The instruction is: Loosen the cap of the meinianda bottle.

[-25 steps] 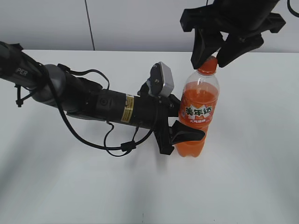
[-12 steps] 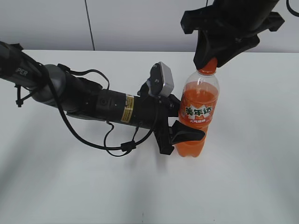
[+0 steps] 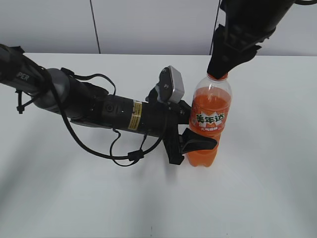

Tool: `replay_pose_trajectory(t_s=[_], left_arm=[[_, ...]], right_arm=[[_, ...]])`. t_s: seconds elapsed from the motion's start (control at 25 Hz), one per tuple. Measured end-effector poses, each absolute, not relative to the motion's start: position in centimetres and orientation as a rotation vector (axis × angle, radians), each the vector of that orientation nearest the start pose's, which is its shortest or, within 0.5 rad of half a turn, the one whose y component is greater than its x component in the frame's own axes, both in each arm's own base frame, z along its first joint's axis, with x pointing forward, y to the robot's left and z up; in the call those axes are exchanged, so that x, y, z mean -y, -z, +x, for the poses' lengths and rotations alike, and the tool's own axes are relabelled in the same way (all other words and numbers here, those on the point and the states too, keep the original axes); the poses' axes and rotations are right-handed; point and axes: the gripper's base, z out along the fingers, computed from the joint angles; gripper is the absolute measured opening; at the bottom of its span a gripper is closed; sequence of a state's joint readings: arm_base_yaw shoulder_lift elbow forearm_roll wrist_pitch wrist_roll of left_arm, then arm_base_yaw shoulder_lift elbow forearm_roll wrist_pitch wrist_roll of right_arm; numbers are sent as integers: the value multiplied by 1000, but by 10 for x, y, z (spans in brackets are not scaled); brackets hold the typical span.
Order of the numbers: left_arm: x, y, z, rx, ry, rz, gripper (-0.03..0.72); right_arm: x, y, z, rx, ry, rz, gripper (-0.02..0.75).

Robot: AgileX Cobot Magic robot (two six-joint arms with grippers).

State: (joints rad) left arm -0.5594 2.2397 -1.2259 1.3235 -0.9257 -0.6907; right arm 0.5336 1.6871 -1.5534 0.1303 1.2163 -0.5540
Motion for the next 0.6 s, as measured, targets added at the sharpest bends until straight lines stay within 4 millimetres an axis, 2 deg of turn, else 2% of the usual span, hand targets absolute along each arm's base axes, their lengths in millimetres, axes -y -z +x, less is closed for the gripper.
replay_pose_trajectory(t_s=[0.12, 0.36, 0.6], left_arm=[[283, -100, 319, -1506, 1000, 1444, 410], [283, -100, 319, -1505, 999, 1446, 410], [283, -100, 319, -1501, 998, 1449, 410]], right_arm=[[-188, -323, 296, -2243, -123, -1706, 271], [-188, -323, 296, -1931, -48, -2043, 271], [-187, -324, 295, -1537, 33, -2357, 271]])
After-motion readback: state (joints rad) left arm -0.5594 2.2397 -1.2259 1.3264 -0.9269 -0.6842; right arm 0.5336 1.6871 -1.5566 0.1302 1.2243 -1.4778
